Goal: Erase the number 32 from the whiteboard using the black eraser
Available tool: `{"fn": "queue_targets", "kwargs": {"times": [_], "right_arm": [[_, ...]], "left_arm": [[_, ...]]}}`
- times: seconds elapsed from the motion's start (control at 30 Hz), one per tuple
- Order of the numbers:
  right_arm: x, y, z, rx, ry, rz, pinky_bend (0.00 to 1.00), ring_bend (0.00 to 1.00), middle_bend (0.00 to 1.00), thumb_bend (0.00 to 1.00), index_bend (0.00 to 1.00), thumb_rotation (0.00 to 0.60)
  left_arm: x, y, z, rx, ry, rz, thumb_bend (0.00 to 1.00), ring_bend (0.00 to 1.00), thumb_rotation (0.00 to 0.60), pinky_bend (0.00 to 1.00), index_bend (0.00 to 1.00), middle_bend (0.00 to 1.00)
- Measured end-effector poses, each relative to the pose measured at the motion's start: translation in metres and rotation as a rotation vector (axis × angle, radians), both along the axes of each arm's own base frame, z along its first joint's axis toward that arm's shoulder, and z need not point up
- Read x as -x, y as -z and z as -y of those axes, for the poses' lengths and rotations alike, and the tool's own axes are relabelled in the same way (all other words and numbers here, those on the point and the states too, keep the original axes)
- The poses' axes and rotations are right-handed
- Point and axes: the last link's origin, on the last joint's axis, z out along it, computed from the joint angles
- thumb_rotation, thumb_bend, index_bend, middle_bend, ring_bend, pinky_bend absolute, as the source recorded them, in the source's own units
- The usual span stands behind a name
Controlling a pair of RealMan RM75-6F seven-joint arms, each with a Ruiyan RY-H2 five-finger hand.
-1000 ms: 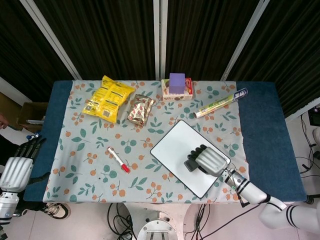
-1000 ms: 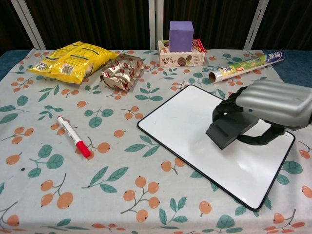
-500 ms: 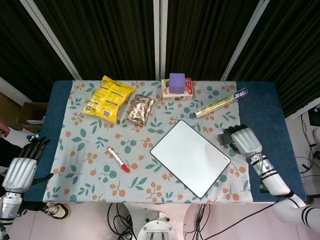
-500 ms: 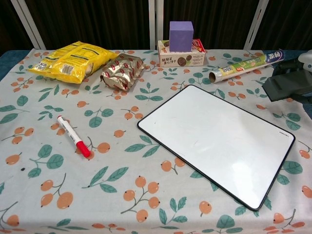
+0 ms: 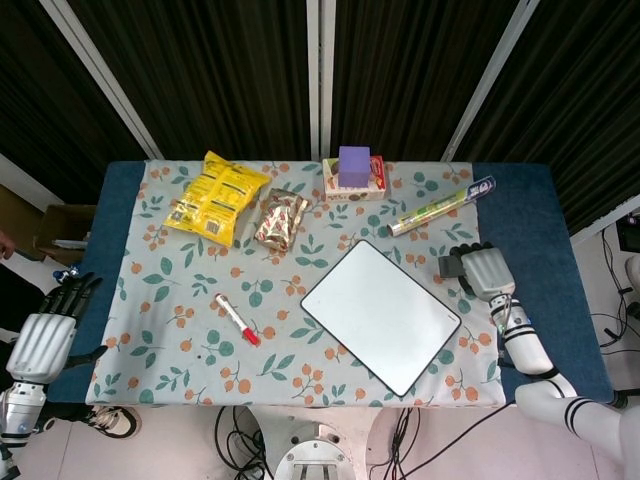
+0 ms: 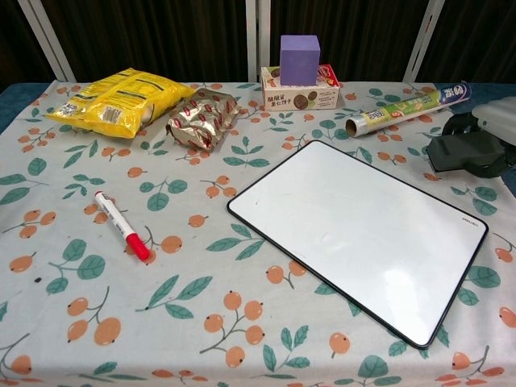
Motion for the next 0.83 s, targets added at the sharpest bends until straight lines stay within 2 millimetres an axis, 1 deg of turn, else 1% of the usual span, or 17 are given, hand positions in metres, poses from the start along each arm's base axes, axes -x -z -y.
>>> {"fn": "queue_targets", "kwargs": {"times": [0.03,0.07,0.2,0.37,0.5,0.6,0.7,0.8,0.83], "right_arm": [[0.001,0.001,0.000,-0.016,0.015,-0.007,0.02,0.00,0.01,0.19,0.00,0.600],[0.002,0.002,0.000,-0.028,0.027,-0.008,0.00,0.00,0.00,0.18,0.00,0.600],[-0.001,0.002,-0.002,-0.043,0.040,0.015,0.00,0.00,0.00,0.15,0.00,0.600],[-0.009,-0.014,-0.010,0.003,0.000,0.098,0.00,0.00,0.00,0.14,0.00,0.600],[-0.013,-0.035,-0.028,0.049,-0.048,0.161,0.00,0.00,0.00,0.14,0.00,0.600],[-0.010,-0.056,-0.052,0.101,-0.084,0.192,0.00,0.00,0.00,0.15,0.00,0.600],[0.004,-0.081,-0.089,0.169,-0.083,0.196,0.00,0.00,0.00,0.18,0.00,0.600],[0.026,-0.107,-0.136,0.260,-0.028,0.183,0.00,0.00,0.00,0.18,0.00,0.600],[0.031,-0.113,-0.149,0.281,-0.008,0.182,0.00,0.00,0.00,0.18,0.00,0.600]], "left_arm": [[0.000,0.000,0.000,-0.001,-0.001,-0.001,0.00,0.07,0.600,0.15,0.03,0.05],[0.001,-0.001,0.000,-0.001,-0.002,-0.001,0.00,0.07,0.600,0.15,0.03,0.05],[0.001,-0.001,0.001,-0.003,-0.003,0.001,0.00,0.07,0.600,0.15,0.03,0.05],[-0.001,-0.002,0.002,-0.010,0.004,0.002,0.00,0.07,0.600,0.15,0.03,0.05],[-0.002,-0.005,0.004,-0.024,0.003,0.005,0.00,0.07,0.600,0.15,0.03,0.05],[-0.003,-0.007,0.005,-0.036,0.001,0.011,0.00,0.07,0.600,0.15,0.03,0.05],[-0.004,-0.008,0.006,-0.042,0.006,0.013,0.00,0.07,0.600,0.15,0.03,0.05],[-0.005,-0.009,0.006,-0.048,0.007,0.017,0.00,0.07,0.600,0.15,0.03,0.05],[-0.005,-0.009,0.006,-0.050,0.006,0.018,0.00,0.07,0.600,0.15,0.03,0.05]]}}
